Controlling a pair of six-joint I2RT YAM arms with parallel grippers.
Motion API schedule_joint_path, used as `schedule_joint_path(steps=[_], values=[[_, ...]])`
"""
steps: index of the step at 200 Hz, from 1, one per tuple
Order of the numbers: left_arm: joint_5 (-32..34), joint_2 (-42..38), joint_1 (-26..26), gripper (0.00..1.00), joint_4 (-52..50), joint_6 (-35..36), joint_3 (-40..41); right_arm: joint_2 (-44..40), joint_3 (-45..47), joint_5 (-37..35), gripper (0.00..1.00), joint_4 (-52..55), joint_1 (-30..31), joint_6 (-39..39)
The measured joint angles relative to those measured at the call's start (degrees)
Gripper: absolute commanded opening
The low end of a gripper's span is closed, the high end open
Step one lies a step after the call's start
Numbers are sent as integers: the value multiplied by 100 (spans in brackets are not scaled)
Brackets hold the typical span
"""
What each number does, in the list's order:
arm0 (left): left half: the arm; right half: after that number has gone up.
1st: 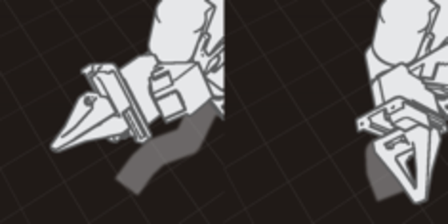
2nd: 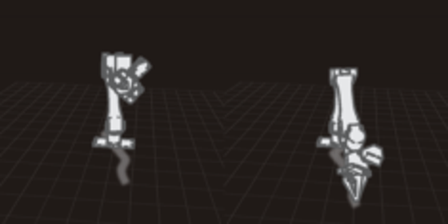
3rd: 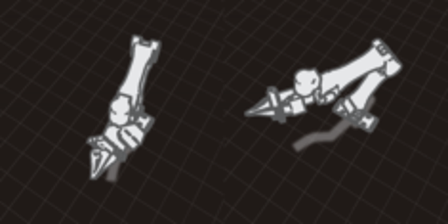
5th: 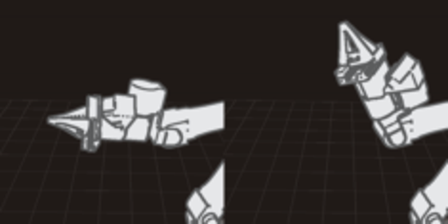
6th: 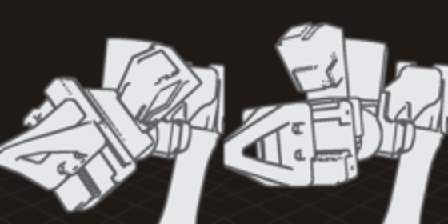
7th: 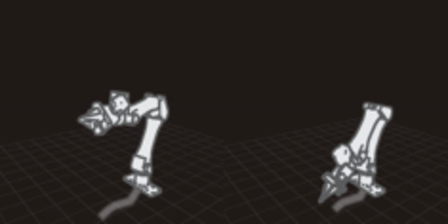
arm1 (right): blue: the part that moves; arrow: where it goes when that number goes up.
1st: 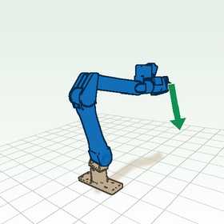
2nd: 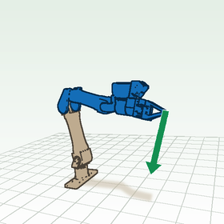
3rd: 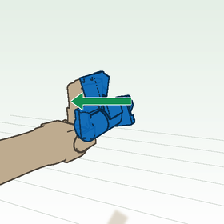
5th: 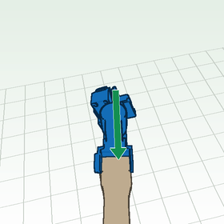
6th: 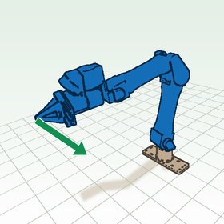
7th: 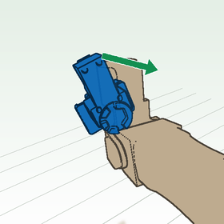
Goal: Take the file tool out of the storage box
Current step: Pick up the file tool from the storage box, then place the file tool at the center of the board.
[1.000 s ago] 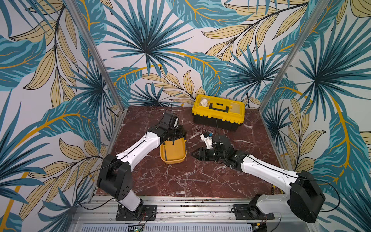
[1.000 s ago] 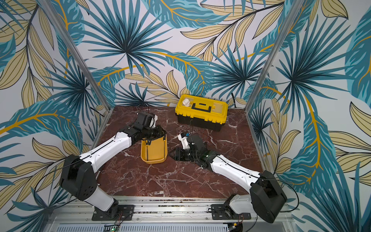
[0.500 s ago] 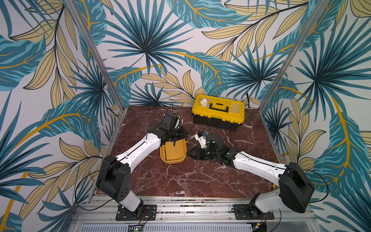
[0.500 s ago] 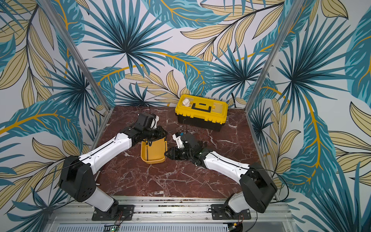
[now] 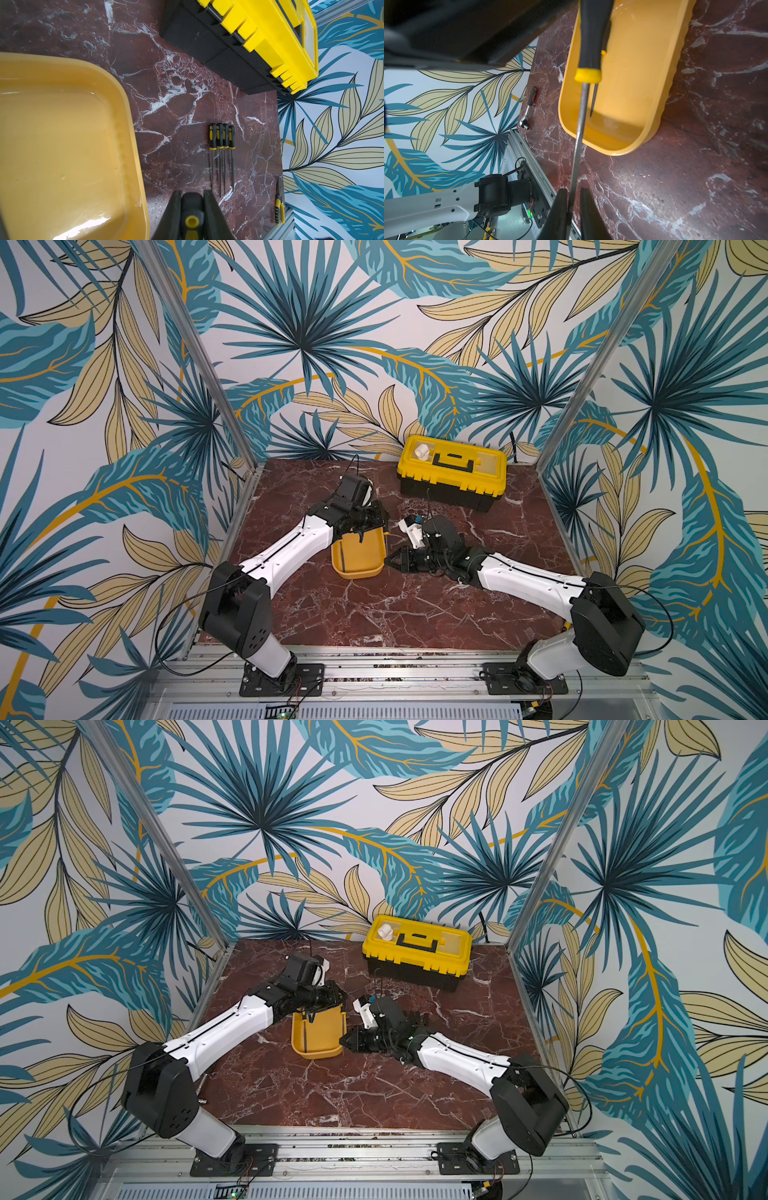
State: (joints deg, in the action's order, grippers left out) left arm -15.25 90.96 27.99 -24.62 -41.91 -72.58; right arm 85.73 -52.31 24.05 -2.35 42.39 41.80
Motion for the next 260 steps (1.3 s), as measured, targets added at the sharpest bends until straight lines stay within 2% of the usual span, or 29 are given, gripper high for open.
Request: schedule_joint_path(steps=[32,50,77,94,117,134,181,224,260], values=[[26,0,7,18,7,4,0,0,-9,-4,11,7,4,2],[46,-9,7,26,28,7,0,0,-9,-48,8,31,2,15],[46,-22,9,29,31,11,0,0,-9,-76,6,57,9,-2],[44,-22,9,40,31,15,0,0,-9,-118,4,74,9,-4],[46,-22,11,64,-24,133,-9,-2,-9,-225,3,140,9,-24],[98,-22,11,76,-168,236,-76,-44,-17,-433,3,334,9,-48],[540,-140,11,81,-918,894,-575,-136,-190,-1567,2,1429,9,-208],[1211,-470,11,100,-1534,1340,-627,20,-212,-2452,1,2124,7,-284],[1572,-649,11,100,-1757,1447,-446,361,-212,-2951,1,2463,-55,-321]])
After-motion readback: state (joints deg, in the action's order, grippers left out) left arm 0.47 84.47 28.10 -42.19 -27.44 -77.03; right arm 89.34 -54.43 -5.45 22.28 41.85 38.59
